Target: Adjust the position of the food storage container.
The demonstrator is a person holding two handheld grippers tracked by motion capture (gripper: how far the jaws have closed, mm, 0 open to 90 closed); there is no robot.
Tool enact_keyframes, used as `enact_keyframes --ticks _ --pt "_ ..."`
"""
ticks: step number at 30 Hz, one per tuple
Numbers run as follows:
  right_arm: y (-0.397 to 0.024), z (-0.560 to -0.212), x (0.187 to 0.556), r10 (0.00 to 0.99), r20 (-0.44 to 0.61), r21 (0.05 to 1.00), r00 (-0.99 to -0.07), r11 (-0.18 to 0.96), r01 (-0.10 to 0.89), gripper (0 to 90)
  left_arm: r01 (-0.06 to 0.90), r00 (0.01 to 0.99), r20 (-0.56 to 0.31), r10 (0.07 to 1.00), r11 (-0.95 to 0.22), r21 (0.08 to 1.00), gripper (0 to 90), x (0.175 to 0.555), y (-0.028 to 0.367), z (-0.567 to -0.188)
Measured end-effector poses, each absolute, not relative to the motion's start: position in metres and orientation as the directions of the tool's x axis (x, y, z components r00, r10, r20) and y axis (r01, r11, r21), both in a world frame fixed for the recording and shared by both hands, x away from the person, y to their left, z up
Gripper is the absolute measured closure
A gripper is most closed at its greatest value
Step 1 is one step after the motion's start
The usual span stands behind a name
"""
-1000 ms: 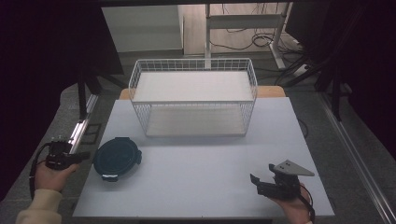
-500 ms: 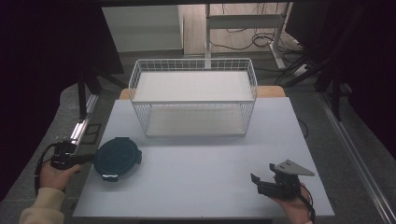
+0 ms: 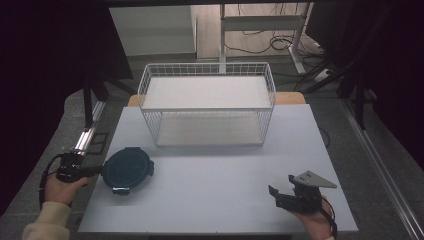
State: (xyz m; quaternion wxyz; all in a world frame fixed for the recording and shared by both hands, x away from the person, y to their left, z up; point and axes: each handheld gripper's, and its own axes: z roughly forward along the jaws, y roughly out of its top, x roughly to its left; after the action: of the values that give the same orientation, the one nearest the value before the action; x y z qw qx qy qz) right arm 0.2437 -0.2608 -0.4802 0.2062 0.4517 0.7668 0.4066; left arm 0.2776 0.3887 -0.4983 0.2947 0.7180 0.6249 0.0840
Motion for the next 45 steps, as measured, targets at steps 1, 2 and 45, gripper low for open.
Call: enact_keyframes --ticks 1,2,45 --pt "-0.261 -0.480 0.244 0.859 0.053 0.811 -0.509 0.261 0.524 19.1 0.847 0.210 -0.246 0.946 -0.051 0.529 90.0 0.278 0.387 -0.498" --pt "-0.261 -0.480 0.244 0.858 0.051 0.812 -0.510 0.262 0.522 19.1 0.847 0.213 -0.246 0.945 -0.053 0.529 90.0 0.278 0.385 -0.498" --pt "-0.261 -0.482 0.244 0.853 0.048 0.807 -0.520 0.274 0.523 19.1 0.806 0.465 -0.297 0.834 -0.259 0.532 90.0 0.295 0.258 -0.505"
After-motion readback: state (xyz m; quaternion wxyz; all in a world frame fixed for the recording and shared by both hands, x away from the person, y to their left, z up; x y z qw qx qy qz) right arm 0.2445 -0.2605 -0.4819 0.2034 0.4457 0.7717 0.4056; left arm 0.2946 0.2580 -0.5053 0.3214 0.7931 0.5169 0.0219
